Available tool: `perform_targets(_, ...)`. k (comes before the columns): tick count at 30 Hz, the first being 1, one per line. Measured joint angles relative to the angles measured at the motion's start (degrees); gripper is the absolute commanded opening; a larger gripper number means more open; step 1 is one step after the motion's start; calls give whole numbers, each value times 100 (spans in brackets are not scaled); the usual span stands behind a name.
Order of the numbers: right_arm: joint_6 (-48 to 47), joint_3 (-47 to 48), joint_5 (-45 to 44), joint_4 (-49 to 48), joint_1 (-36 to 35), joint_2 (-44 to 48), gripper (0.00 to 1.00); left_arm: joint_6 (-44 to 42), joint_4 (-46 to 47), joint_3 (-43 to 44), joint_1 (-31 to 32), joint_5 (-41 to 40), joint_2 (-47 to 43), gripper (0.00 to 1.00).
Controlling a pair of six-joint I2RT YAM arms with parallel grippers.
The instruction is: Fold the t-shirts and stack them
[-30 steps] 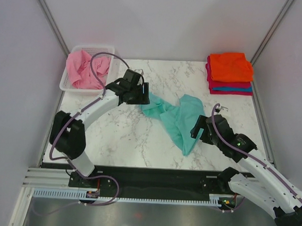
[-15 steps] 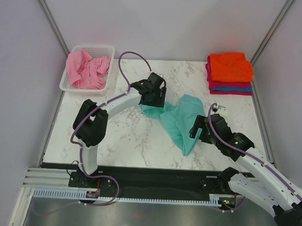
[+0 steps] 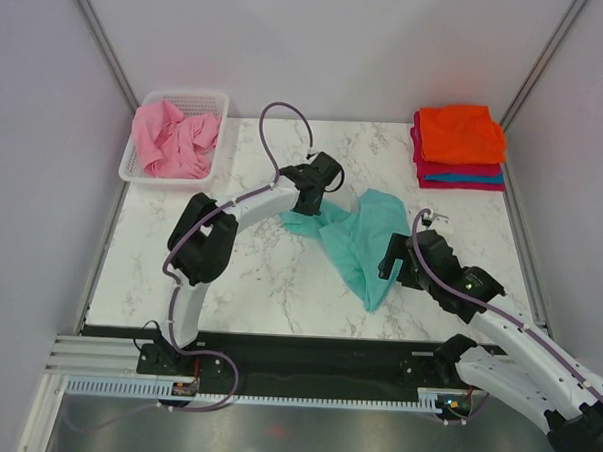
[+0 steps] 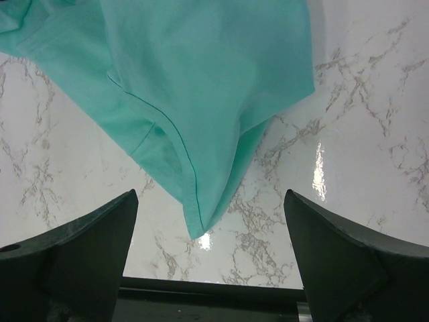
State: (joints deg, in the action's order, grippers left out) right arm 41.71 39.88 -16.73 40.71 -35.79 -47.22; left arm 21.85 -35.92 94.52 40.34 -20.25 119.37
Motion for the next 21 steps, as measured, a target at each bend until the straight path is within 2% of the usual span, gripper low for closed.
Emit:
perform_targets(6, -4, -11, -28, -44, 0, -35, 98, -39, -234, 98, 4, -422, -33, 2)
perform_targets(9, -57, 11, -22, -149, 0, -254, 98, 22, -463, -63, 2, -599, -459, 2)
perform_targets(13, -173, 243, 70, -291, 0, -787, 96, 339, -680, -861, -127, -651, -2072, 2)
perform_targets(18, -326, 916, 385, -743, -11, -1670, 92, 741, -732, -2212, -852, -444, -4363, 2)
perform_targets(21, -413, 1346, 492, -1021, -76, -2380, 89, 800, -787, -2896, -1215, -321, -4931, 2)
